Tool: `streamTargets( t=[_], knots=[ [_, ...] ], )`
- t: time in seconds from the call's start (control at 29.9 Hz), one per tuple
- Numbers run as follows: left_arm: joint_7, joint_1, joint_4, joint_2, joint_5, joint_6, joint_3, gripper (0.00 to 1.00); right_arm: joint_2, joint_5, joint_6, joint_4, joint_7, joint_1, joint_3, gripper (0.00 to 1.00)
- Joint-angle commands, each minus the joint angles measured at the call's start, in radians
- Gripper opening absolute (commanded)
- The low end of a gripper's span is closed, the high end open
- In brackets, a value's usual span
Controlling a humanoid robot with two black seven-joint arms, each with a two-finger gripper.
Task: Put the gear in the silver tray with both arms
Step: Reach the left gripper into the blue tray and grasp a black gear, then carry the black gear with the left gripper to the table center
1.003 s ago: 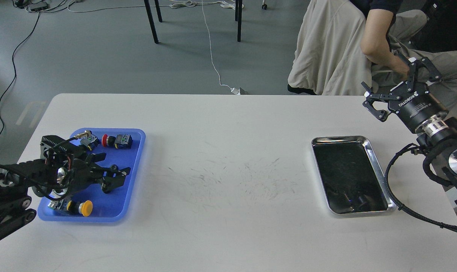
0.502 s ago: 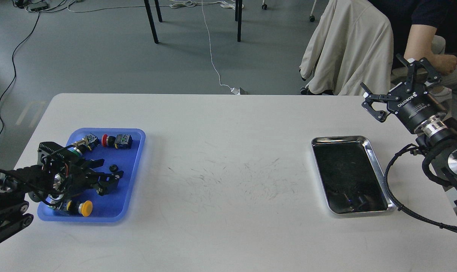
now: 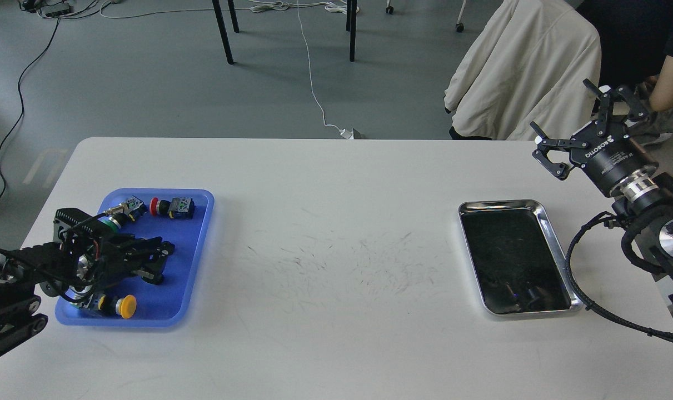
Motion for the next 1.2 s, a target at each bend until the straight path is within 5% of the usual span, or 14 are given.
streamTargets(
  t=[0.0,0.2,0.4,0.47,0.57,0.84,1.17],
  knots=[
    [-0.006,-0.006,0.0,0.002,-0.001,0.0,-0.001,0.09,0.0,0.0,0.0,0.0,0.0,0.0,0.0,0.99],
    [-0.01,-0.045,-0.042,0.023,-0.009,0.001,-0.008,0.09,0.0,0.0,0.0,0.0,0.0,0.005,0.0,0.99],
    [0.003,-0.129,-0.247,0.156,-0.012,-0.008,-0.014,0.09,-0.002,0.0,0.0,0.0,0.0,0.008,0.003,0.99],
    [0.026,-0.163,-0.333,0.18,-0.018,-0.02,-0.018,0.09,-0.002,0.0,0.0,0.0,0.0,0.009,0.008,0.99],
    [0.12,-0.216,-0.446,0.163,-0.072,-0.051,-0.021,0.09,-0.005,0.0,0.0,-0.012,-0.002,0.012,0.011,0.99],
    [0.283,-0.292,-0.491,-0.165,-0.103,-0.084,-0.008,0.1,-0.041,0.0,0.0,-0.034,-0.002,0.008,0.014,0.99],
    [0.303,-0.29,-0.246,-0.529,-0.026,-0.12,0.081,0.1,-0.035,0.002,0.0,-0.068,0.0,0.006,0.017,0.99]
  ],
)
